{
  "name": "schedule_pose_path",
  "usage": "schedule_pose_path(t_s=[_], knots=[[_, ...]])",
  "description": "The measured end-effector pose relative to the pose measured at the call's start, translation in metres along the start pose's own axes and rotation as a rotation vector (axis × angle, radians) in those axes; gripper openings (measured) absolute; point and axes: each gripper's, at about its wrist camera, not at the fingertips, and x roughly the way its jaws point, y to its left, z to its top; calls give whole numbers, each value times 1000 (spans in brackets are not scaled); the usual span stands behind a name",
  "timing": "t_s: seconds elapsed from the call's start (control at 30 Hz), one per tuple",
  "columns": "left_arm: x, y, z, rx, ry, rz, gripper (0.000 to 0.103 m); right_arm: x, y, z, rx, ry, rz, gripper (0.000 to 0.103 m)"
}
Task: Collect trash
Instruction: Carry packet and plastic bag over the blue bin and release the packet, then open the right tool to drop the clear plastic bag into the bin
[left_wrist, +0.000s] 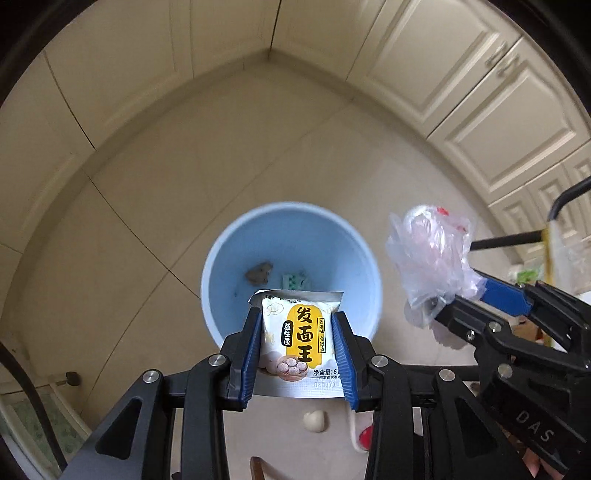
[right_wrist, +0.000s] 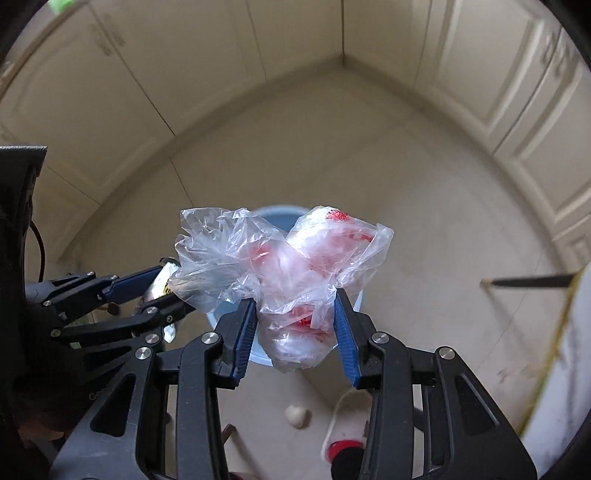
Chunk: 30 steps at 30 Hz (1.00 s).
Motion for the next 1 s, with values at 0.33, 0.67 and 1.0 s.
schedule_pose_path(t_s=[0.33,0.67,1.0], knots=[[71,21,24,-39,69,90,57,83,-32,-5,98,110,124,45],[38,36,13,-112,5,121,61,67,-30,-6,88,70,122,71],[-123,28,-25,-168,-279,162,67,-66,15,-10,2,-116,48,90]])
